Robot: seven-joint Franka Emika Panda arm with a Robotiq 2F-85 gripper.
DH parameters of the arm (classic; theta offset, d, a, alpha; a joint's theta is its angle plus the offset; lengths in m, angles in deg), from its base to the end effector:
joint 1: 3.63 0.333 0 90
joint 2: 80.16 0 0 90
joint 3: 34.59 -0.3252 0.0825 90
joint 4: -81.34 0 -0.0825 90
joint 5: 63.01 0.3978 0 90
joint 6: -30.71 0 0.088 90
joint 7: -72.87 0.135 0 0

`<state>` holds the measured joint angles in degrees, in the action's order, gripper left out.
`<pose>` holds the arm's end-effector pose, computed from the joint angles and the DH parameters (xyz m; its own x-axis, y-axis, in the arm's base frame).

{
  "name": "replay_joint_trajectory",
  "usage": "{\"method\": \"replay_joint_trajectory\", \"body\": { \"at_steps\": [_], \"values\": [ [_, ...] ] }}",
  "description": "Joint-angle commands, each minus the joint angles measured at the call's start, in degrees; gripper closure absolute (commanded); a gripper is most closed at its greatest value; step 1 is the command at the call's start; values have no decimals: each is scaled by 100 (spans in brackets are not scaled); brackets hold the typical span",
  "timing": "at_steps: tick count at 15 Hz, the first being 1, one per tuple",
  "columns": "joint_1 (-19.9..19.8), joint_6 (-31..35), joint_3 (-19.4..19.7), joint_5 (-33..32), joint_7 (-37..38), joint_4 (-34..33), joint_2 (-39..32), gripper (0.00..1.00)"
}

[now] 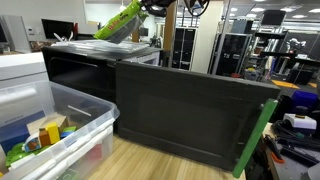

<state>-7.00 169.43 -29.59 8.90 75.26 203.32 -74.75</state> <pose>0.5805 -0.0644 0.4826 0.5635 -0.8161 -0.1280 -0.4890 -0.2047 -0.8480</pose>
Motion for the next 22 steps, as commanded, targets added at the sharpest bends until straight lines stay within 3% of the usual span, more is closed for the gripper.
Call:
{"method": "replay_joint_trajectory", "body": {
  "at_steps": [1,13,21,22],
  "values": [
    [-3,226,-31,505,-556,-225,-218,100],
    [10,599,-98,1730,-1554,-698,-824,100],
    [23,842,-135,1548,-1424,-716,-1088,100],
    [30,881,-136,1461,-1446,-708,-1101,74]
  ]
}}
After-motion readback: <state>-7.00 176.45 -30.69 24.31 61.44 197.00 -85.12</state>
